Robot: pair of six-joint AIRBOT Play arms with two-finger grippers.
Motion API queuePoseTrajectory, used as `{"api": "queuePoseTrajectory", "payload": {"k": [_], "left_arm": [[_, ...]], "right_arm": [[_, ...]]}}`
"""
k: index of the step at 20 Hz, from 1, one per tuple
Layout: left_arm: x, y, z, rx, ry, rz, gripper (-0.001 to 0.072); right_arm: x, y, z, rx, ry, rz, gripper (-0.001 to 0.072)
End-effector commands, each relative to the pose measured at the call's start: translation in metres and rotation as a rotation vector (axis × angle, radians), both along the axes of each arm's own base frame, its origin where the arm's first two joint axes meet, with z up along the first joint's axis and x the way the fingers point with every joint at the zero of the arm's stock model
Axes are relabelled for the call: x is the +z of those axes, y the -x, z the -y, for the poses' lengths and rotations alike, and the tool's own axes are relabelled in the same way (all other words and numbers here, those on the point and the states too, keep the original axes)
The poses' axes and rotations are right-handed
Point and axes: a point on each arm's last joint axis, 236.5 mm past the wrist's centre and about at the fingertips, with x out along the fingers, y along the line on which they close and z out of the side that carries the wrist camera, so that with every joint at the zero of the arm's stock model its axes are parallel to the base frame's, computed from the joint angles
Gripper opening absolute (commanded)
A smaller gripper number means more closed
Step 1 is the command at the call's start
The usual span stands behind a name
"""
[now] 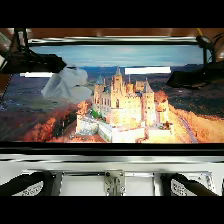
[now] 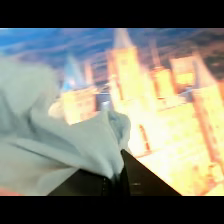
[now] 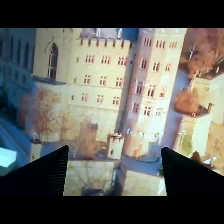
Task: Fold the shirts.
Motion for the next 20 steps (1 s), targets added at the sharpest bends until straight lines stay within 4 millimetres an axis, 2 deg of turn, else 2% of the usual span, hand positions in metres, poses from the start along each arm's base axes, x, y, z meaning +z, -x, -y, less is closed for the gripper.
{"api": "queuePoseTrajectory", "payload": {"k": [1,3,4,6,7,8,9,10,11,12,13,14,15,17,18,20], "left_arm": [[0.055,0.091,0.081,-0.213,0.101,0.070,0.0040],[0.028,0.112,0.125,-0.289,0.121,0.001,0.0040],[0.003,0.117,0.145,-0.310,0.119,-0.053,0.0040],[-0.064,0.121,0.173,-0.323,0.073,-0.181,0.0041],[-0.102,0.121,0.183,-0.308,0.048,-0.262,0.0041],[-0.131,0.120,0.189,-0.288,0.039,-0.338,0.0058],[-0.146,0.120,0.199,-0.283,0.064,-0.405,0.0287],[-0.149,0.118,0.204,-0.274,0.103,-0.451,0.0652],[-0.144,0.112,0.200,-0.268,0.123,-0.476,0.0719],[-0.137,0.104,0.186,-0.269,0.104,-0.472,0.0719],[-0.133,0.094,0.161,-0.256,0.061,-0.477,0.0718],[-0.136,0.087,0.130,-0.232,0.003,-0.501,0.0717],[-0.145,0.084,0.089,-0.194,-0.076,-0.550,0.0717],[-0.172,0.092,0.014,-0.115,-0.183,-0.682,0.0717],[-0.187,0.101,-0.011,-0.073,-0.169,-0.746,0.0717],[-0.222,0.126,-0.034,-0.020,-0.095,-0.870,0.0717]], "right_arm": [[0.065,0.021,0.002,-0.010,0.031,0.159,0.0688],[0.079,0.050,-0.001,0.005,0.046,0.160,0.0688],[0.078,0.066,0.001,0.013,0.065,0.126,0.0689],[0.066,0.096,0.013,0.002,0.122,0.017,0.0688],[0.058,0.107,0.020,-0.003,0.149,-0.038,0.0688],[0.052,0.110,0.025,-0.014,0.168,-0.065,0.0688],[0.047,0.111,0.028,-0.024,0.176,-0.081,0.0689],[0.040,0.108,0.030,-0.030,0.179,-0.091,0.0688],[0.032,0.106,0.031,-0.034,0.181,-0.102,0.0689],[0.020,0.103,0.037,-0.047,0.197,-0.121,0.0688],[0.006,0.102,0.049,-0.077,0.237,-0.148,0.0689],[-0.011,0.102,0.061,-0.097,0.275,-0.187,0.0688],[-0.031,0.103,0.070,-0.114,0.287,-0.242,0.0688],[-0.076,0.108,0.065,-0.121,0.179,-0.358,0.0688],[-0.097,0.111,0.058,-0.114,0.097,-0.413,0.0688],[-0.135,0.118,0.039,-0.112,-0.103,-0.517,0.0688]]}}
